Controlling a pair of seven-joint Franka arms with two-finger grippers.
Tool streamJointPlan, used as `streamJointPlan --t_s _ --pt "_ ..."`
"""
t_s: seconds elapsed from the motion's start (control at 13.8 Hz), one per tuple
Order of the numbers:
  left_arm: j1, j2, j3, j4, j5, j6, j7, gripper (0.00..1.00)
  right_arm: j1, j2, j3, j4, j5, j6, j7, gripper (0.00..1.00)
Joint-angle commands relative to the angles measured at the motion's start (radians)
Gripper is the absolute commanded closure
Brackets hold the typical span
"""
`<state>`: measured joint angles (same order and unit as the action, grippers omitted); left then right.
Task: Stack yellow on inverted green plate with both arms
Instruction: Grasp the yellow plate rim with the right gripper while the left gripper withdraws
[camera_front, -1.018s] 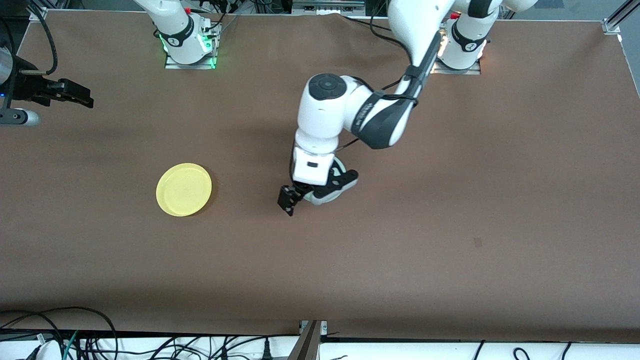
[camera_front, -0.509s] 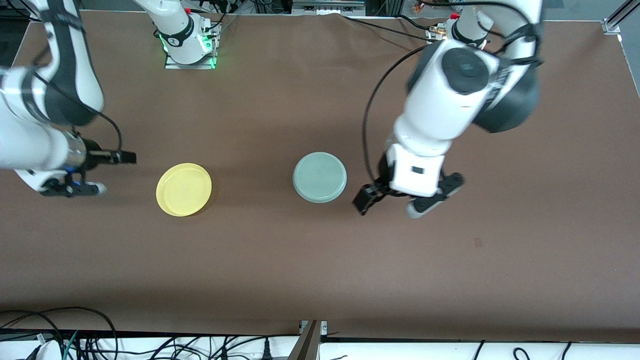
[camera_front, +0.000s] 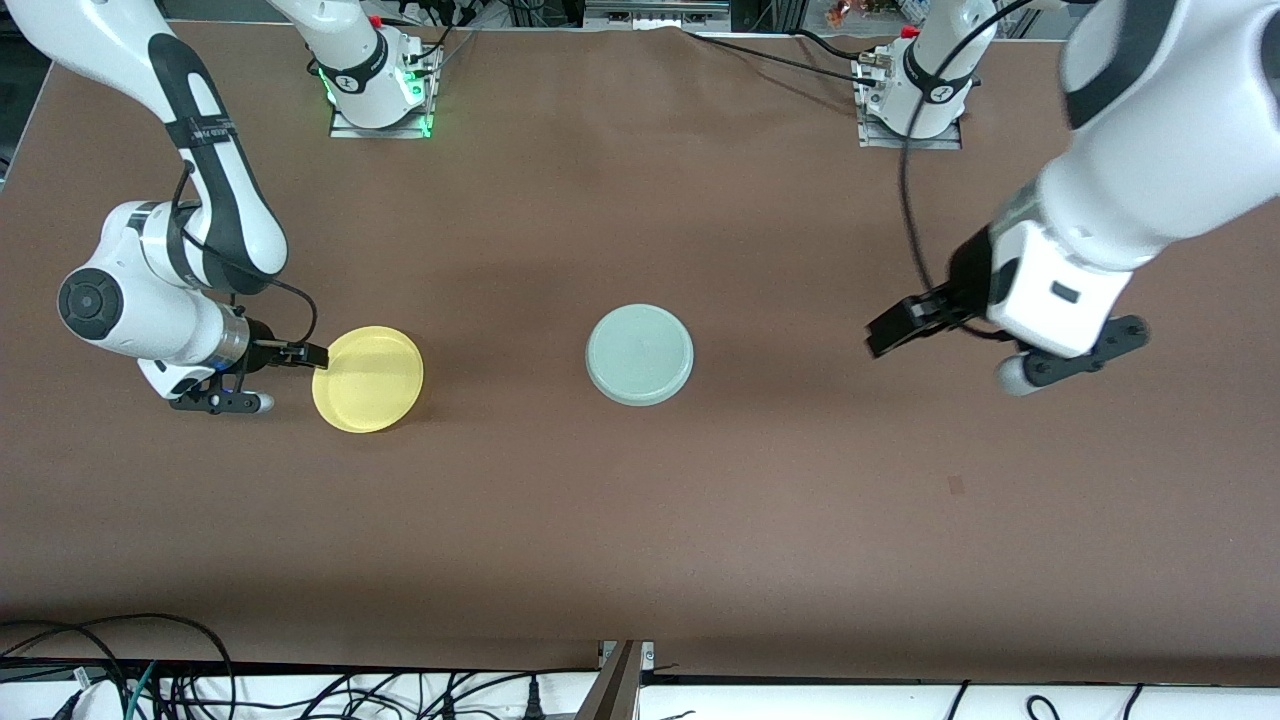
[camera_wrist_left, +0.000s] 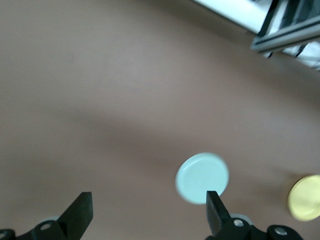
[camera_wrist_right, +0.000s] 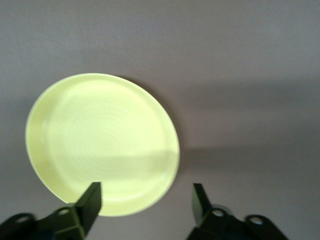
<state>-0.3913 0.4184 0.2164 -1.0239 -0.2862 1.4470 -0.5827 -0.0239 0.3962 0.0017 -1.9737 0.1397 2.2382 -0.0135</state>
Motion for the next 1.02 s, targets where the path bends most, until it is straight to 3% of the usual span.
streamJointPlan --t_s 0.0,0.22,0.51,0.58,0.65,0.73,0.95 --pt "0.048 -0.099 -0.002 -0.065 -0.011 -0.063 0.143 0.00 -0.030 0.049 0.004 -0.004 0.083 0.064 -0.090 0.33" --pt "0.132 -0.216 -0.002 -0.171 -0.005 -0.129 0.314 0.00 -0.056 0.087 0.004 -0.004 0.084 0.069 -0.132 0.41" --pt "0.172 -0.329 -0.005 -0.312 0.154 -0.171 0.515 0.00 -0.059 0.137 0.004 -0.005 0.084 0.124 -0.135 0.59" --pt "0.177 -0.345 -0.005 -0.347 0.186 -0.165 0.555 0.00 -0.059 0.139 0.004 -0.005 0.084 0.126 -0.135 0.74" --pt "0.180 -0.348 -0.005 -0.364 0.203 -0.160 0.582 0.00 -0.059 0.133 0.004 -0.005 0.084 0.113 -0.135 0.95" --pt "0.189 -0.351 -0.009 -0.373 0.217 -0.152 0.598 0.00 -0.059 0.130 0.004 -0.005 0.084 0.109 -0.129 1.00" --pt "0.232 -0.389 -0.028 -0.459 0.220 -0.041 0.673 0.00 -0.059 0.130 0.004 -0.002 0.084 0.103 -0.122 1.00"
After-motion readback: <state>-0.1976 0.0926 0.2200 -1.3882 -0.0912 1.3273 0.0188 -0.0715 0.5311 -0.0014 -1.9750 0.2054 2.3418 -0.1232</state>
